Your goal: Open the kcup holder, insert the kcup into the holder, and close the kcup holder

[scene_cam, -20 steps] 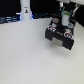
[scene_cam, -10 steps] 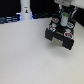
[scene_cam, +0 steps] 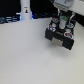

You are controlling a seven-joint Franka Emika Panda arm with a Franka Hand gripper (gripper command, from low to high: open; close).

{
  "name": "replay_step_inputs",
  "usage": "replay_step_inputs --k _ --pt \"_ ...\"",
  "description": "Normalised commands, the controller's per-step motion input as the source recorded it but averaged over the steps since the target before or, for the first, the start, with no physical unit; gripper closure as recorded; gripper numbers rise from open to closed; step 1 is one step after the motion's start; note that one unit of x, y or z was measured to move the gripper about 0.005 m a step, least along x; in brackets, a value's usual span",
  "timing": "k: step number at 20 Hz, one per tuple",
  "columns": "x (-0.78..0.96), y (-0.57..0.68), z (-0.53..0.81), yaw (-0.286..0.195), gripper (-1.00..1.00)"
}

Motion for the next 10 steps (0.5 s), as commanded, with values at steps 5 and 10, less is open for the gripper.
replay_step_inputs --k 5,10 --pt "-0.06 -0.11 0.07 -0.002 1.00" --pt "0.00 -0.09 0.10 -0.001 1.00"
